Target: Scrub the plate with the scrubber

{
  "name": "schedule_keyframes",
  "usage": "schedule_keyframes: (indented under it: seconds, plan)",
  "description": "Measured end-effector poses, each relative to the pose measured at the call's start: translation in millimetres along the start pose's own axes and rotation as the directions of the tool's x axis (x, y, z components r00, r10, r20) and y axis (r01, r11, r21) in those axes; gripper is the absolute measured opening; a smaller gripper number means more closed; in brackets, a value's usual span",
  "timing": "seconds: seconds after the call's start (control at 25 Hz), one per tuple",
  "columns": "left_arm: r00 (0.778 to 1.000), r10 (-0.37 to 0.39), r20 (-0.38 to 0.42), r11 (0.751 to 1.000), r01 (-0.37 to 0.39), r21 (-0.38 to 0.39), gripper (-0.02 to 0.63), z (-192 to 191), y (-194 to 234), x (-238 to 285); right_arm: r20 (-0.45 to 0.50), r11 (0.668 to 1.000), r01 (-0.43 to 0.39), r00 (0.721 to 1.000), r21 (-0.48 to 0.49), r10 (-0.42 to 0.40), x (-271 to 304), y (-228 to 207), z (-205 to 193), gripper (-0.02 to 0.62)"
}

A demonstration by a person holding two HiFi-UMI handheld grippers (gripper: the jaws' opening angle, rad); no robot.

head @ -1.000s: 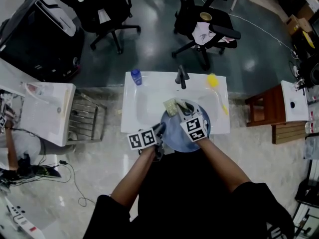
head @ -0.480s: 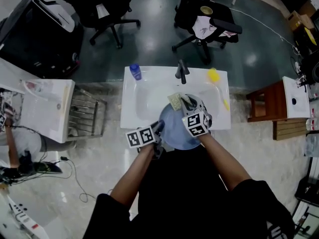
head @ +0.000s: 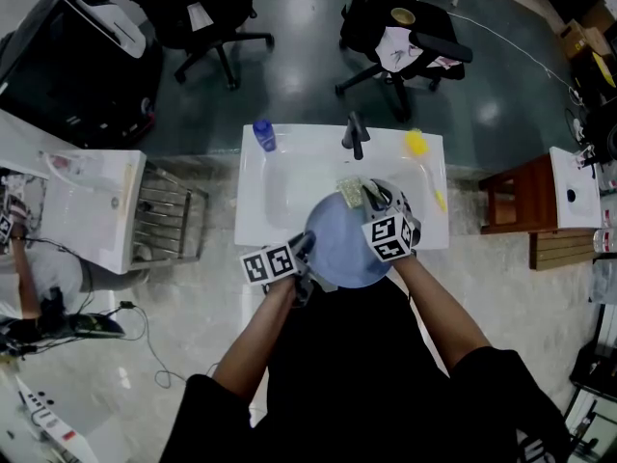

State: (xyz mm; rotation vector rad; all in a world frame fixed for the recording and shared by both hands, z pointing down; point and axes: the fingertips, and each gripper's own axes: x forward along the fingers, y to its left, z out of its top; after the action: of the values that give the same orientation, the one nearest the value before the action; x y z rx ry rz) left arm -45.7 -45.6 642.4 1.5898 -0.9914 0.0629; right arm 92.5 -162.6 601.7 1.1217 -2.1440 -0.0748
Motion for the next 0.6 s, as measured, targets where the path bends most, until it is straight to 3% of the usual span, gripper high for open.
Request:
schedule_keyframes:
  seconds: [0.6]
  plan:
    - [1.000,0.008,0.000,1.000,-0.008,-0.012,0.051,-3,11,1,-0.085,1.000,-0.020,0.996,-0.003,0.020,-19,-9,-40,0.067]
